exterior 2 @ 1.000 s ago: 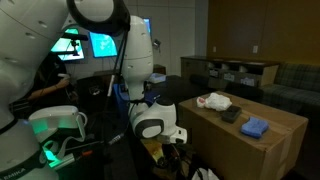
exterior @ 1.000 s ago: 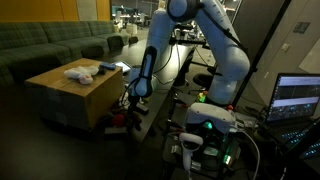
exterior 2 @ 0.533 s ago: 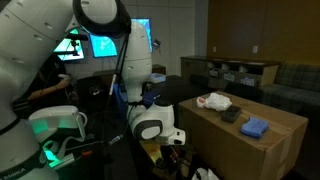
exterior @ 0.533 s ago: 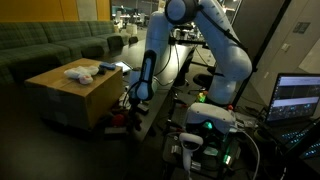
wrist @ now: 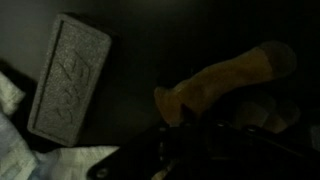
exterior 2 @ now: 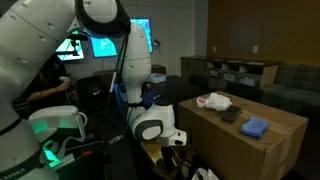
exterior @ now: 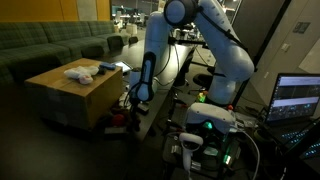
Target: Put the white towel on the table, then the blue sponge on the box, the right duster on the table, the moose doll on the box, the duster on the table, the turnip plushie on the box, the plastic on the table and finally the first left duster on the box
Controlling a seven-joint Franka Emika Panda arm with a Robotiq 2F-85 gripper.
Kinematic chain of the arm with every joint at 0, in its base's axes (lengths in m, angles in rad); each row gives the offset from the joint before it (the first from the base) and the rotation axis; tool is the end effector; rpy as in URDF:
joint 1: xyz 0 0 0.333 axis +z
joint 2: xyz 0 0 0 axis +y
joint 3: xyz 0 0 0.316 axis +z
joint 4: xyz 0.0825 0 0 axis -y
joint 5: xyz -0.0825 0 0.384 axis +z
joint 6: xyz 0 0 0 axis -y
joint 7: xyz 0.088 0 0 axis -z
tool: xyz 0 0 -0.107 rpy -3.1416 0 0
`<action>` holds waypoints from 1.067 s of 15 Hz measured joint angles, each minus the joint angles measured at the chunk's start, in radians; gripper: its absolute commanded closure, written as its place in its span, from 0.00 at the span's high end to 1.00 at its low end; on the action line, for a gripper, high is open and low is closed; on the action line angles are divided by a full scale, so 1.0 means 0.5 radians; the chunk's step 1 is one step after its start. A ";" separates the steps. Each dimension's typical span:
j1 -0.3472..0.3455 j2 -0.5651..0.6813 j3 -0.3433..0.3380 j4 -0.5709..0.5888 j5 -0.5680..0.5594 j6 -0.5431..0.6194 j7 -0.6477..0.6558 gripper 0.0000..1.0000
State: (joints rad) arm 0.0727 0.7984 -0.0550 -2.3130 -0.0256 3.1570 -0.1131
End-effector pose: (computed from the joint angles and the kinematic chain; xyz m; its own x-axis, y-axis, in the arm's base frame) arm 0.4710 0.0058 0.0107 0.9839 0.1738 0.0405 0.1720 -0.9841 0.0450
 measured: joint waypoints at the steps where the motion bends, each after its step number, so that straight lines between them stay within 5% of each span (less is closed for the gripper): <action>1: 0.041 0.014 -0.040 0.006 0.000 0.018 0.019 0.12; 8: 0.347 0.078 -0.296 0.034 0.000 0.084 0.125 0.11; 11: 0.311 0.005 -0.277 0.020 -0.057 0.047 0.091 0.11; 16: 0.046 -0.359 -0.109 -0.077 -0.181 -0.184 -0.037 0.12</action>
State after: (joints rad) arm 0.0957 0.6190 -0.1097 -2.3516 -0.1163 3.0652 -0.1314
